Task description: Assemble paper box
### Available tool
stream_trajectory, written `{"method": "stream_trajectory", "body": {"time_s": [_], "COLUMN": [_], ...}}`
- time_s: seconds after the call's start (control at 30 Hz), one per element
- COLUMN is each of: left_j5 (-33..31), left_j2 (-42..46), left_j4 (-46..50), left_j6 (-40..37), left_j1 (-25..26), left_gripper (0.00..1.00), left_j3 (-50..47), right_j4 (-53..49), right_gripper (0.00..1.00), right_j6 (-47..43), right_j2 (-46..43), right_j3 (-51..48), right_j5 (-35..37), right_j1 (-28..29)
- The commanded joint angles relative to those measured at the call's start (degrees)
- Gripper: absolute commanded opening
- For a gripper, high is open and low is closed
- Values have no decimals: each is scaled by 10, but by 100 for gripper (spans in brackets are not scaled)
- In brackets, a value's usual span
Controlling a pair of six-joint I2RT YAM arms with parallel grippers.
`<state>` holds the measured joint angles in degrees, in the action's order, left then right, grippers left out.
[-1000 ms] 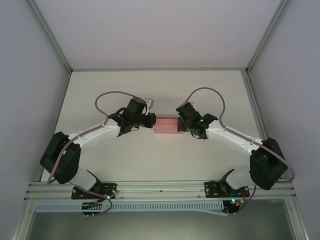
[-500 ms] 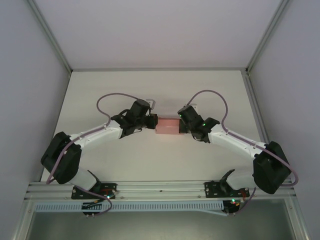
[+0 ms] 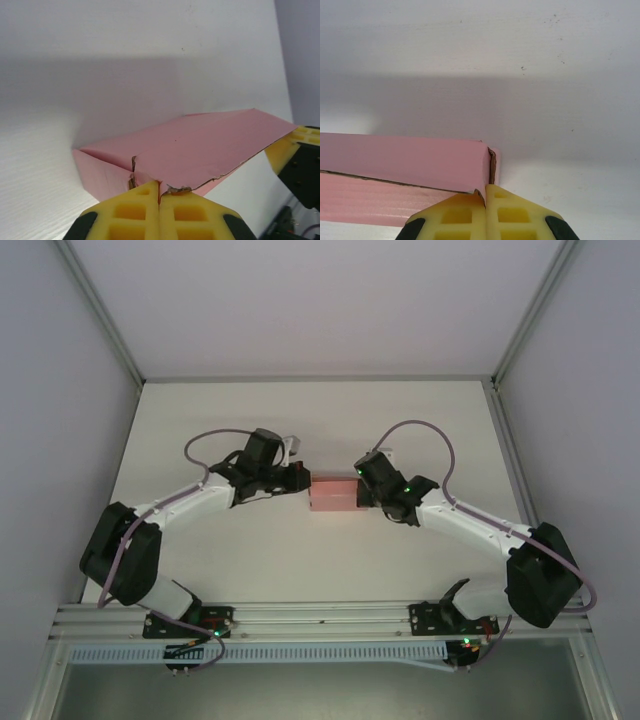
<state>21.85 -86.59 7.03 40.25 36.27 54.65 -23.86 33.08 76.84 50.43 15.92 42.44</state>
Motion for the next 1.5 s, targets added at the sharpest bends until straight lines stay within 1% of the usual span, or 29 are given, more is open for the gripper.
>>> {"method": "stream_trajectory", "body": {"time_s": [0.0, 0.07, 0.13, 0.2, 0.23, 0.33, 0.4, 0.5, 0.57, 0.7, 0.8, 1.03, 1.13, 1.23, 1.33, 1.4, 1.43, 1.47], "left_j5": [41, -16, -55, -77, -83, -81, -91, -156, -186, -209, -226, -240, -265, -273, -276, -272, -273, -275], "left_j2": [10, 22, 29, 35, 35, 21, 14, 13, 12, 5, 0, 8, 6, 5, 2, 2, 3, 5], "left_j4": [0, 39, 71, 79, 79, 70, 74, 120, 143, 146, 156, 138, 162, 162, 154, 151, 152, 153], "left_j6": [38, 14, -2, -18, -14, -10, -16, -28, -38, -49, -42, -6, -8, -17, -19, -24, -26, -29], "left_j1": [5, 10, 10, 12, 12, 12, 18, 30, 36, 66, 86, 98, 106, 113, 115, 118, 121, 123], "left_gripper": [0, 0, 0, 0, 0, 0, 0, 0, 0, 0, 0, 0, 0, 0, 0, 0, 0, 0], "left_j3": [-19, -16, -21, -39, -53, -84, -91, -76, -65, -58, -64, -110, -107, -112, -109, -99, -92, -86], "right_j4": [-50, -50, -49, -48, -49, -56, -59, -62, -64, -46, -26, -13, -17, -11, 13, 20, 21, 21], "right_gripper": [0, 0, 0, 0, 0, 0, 0, 0, 0, 0, 0, 0, 0, 0, 1, 7, 17, 33], "right_j6": [11, 9, 7, 2, 1, 1, -2, -4, -4, -5, -7, -19, -25, -29, -37, -41, -44, -47], "right_j2": [19, 15, 12, 14, 13, 15, 14, 11, 10, 1, -7, -9, -11, -16, -22, -22, -23, -26], "right_j3": [-5, -5, -6, -6, -6, -3, -3, -1, 1, -12, -28, -41, -40, -46, -58, -53, -47, -39], "right_j5": [-37, -33, -29, -31, -30, -26, -20, -12, -10, -6, -4, 8, 11, 9, -9, -28, -34, -39], "right_j1": [9, 9, 9, 9, 9, 9, 9, 9, 9, 10, 9, 10, 10, 10, 10, 10, 10, 10]}}
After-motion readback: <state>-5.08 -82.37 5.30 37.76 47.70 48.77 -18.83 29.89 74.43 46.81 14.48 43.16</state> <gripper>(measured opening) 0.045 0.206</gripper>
